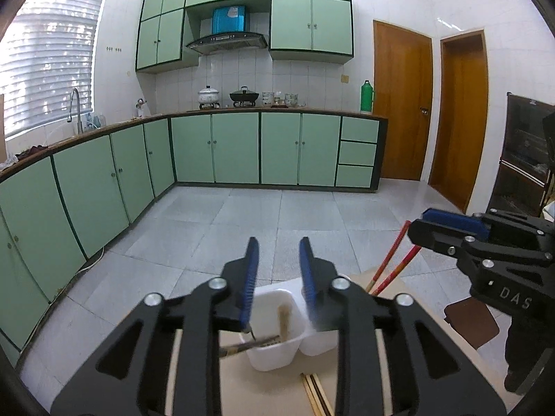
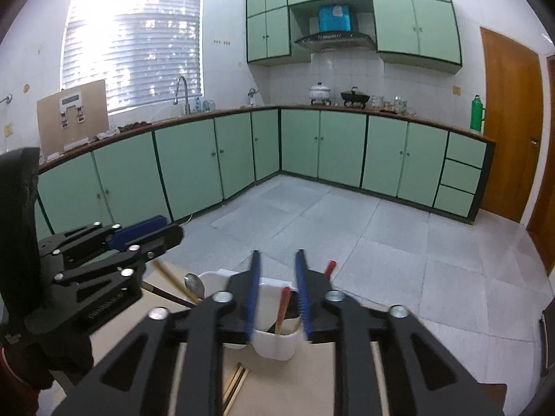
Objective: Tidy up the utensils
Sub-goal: 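Lift both chopsticks and drop them into the white caddy, then bring both grippers back to the remaining chopsticks, then close the right gripper on another red-patterned chopstick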
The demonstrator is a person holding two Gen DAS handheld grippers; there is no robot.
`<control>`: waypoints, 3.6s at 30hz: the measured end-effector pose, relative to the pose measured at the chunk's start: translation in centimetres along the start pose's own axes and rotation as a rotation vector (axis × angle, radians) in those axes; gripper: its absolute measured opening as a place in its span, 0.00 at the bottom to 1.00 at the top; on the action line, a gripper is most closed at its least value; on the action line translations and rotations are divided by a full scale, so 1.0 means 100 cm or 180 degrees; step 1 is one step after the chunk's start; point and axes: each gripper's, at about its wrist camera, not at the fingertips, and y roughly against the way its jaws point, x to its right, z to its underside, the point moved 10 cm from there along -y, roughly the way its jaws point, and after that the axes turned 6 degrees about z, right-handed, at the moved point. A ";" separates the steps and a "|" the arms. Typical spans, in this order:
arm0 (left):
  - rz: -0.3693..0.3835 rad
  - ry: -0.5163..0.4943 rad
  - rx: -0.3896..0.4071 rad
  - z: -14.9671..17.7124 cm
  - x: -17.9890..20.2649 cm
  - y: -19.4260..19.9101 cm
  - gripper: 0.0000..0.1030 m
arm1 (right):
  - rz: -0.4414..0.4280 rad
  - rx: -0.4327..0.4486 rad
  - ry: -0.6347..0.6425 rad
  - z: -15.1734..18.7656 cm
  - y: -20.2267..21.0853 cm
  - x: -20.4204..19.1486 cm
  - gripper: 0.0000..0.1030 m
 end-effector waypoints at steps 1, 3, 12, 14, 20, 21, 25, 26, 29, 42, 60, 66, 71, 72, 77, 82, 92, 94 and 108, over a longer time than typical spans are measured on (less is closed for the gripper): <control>-0.0004 -0.0004 0.0006 0.001 0.000 0.003 0.35 | 0.0016 0.0026 -0.0006 0.001 0.005 0.003 0.34; 0.0003 -0.0015 0.0036 0.004 0.002 0.015 0.42 | 0.0071 0.0084 -0.0025 0.006 0.018 0.007 0.44; -0.0063 0.0100 -0.0092 0.064 0.005 0.065 0.70 | 0.0176 0.0058 -0.0185 0.065 0.067 0.017 0.77; -0.0098 0.0136 -0.0172 0.084 0.004 0.072 0.73 | 0.0190 -0.0004 -0.0261 0.087 0.074 0.016 0.81; -0.0168 0.0279 -0.0514 0.156 0.000 0.088 0.79 | 0.0281 -0.0226 -0.0347 0.144 0.084 0.007 0.91; -0.0181 0.0303 -0.0582 0.169 0.001 0.090 0.80 | 0.0285 -0.0263 -0.0359 0.151 0.084 0.007 0.91; -0.0259 0.0347 -0.0881 0.215 -0.005 0.095 0.80 | 0.0327 -0.0459 -0.0402 0.186 0.083 -0.001 0.91; -0.0277 0.0360 -0.0934 0.223 -0.006 0.095 0.80 | 0.0359 -0.0497 -0.0395 0.195 0.083 0.000 0.91; -0.0309 0.0418 -0.1115 0.250 -0.007 0.097 0.80 | 0.0362 -0.0710 -0.0390 0.226 0.080 -0.011 0.91; -0.0414 0.0404 -0.1537 0.303 -0.006 0.101 0.82 | 0.0196 -0.1232 -0.0275 0.294 0.078 -0.061 0.81; -0.0405 0.0464 -0.1614 0.307 -0.007 0.102 0.85 | 0.0406 -0.1378 -0.0186 0.301 0.072 -0.050 0.68; -0.0414 0.0471 -0.1612 0.308 -0.006 0.102 0.85 | 0.0150 -0.1347 -0.0200 0.299 0.071 -0.071 0.56; -0.0411 0.0492 -0.1612 0.308 -0.007 0.097 0.85 | 0.0218 -0.1381 -0.0018 0.298 0.061 -0.082 0.53; -0.0412 0.0488 -0.1614 0.308 -0.006 0.097 0.85 | 0.0240 -0.1385 0.0011 0.298 0.060 -0.082 0.53; -0.0407 0.0490 -0.1616 0.307 -0.007 0.096 0.86 | 0.0204 -0.1370 0.0030 0.295 0.056 -0.087 0.37; -0.0404 0.0474 -0.1621 0.307 -0.005 0.095 0.86 | 0.0086 -0.1367 -0.0006 0.296 0.056 -0.088 0.08; -0.0050 0.0433 -0.1594 0.299 0.032 0.090 0.86 | 0.0278 -0.1346 -0.0126 0.301 0.069 -0.049 0.06; 0.0004 0.0381 -0.1591 0.298 0.042 0.088 0.86 | 0.0284 -0.1343 -0.0153 0.302 0.071 -0.043 0.06; -0.0141 0.0231 -0.1654 0.306 0.047 0.077 0.86 | 0.0261 -0.1332 -0.0196 0.302 0.070 -0.042 0.06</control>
